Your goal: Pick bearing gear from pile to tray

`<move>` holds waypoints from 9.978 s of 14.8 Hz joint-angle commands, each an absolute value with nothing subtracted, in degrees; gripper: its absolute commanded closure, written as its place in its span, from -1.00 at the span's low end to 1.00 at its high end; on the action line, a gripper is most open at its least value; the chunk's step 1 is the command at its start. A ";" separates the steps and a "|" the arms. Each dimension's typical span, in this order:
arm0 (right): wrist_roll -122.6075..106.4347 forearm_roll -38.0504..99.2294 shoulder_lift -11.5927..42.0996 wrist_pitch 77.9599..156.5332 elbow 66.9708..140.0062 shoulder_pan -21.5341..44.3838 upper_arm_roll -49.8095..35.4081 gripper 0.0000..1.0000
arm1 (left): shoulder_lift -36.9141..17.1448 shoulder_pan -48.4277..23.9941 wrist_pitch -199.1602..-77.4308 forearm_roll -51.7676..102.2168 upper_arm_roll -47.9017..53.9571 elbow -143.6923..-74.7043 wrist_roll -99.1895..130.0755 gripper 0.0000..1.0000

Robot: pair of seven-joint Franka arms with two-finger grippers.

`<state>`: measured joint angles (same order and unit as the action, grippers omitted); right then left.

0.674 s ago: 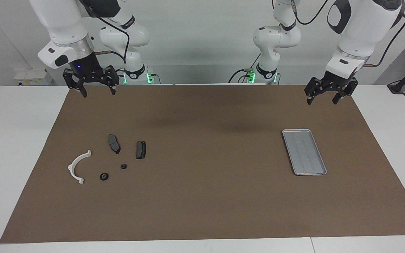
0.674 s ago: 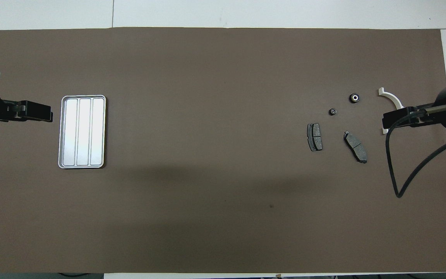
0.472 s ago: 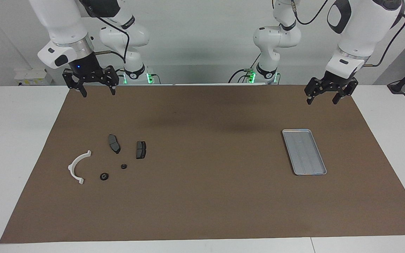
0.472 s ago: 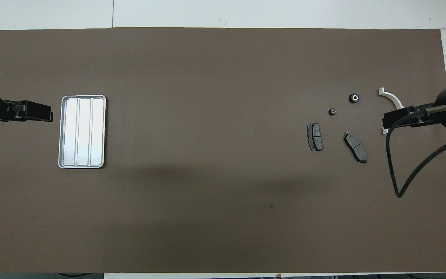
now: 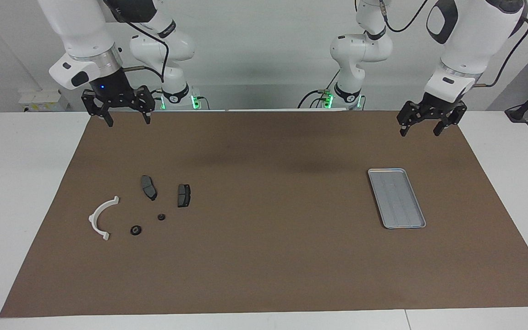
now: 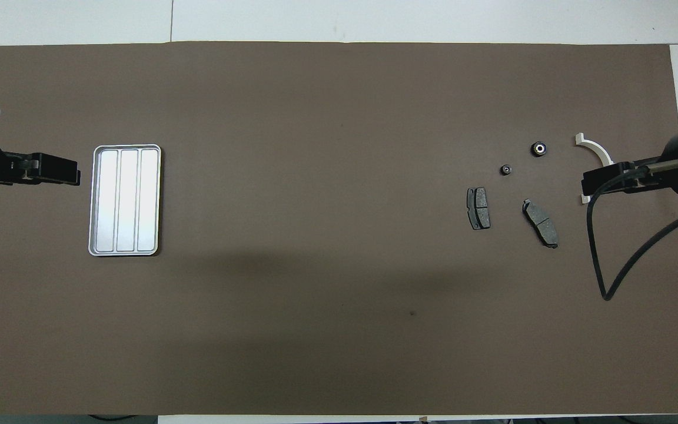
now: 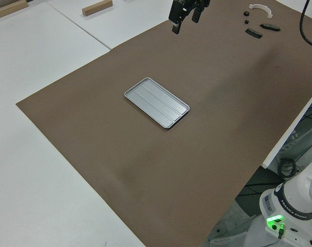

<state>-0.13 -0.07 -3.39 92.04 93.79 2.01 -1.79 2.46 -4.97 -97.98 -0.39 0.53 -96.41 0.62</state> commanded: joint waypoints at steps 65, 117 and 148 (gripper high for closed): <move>5.45 0.26 -1.58 115.92 111.01 1.05 -1.58 -1.00 | 5.19 -5.45 -98.61 0.26 0.18 -100.81 2.90 -1.00; 27.51 -5.98 32.08 126.03 95.45 -4.22 -1.41 -0.73 | 5.89 -8.00 -107.93 0.18 0.26 -108.37 5.36 -1.00; 22.15 -9.23 21.02 110.59 92.64 -2.81 -2.54 1.00 | 5.71 -8.00 -109.78 0.18 0.18 -109.69 5.98 -1.00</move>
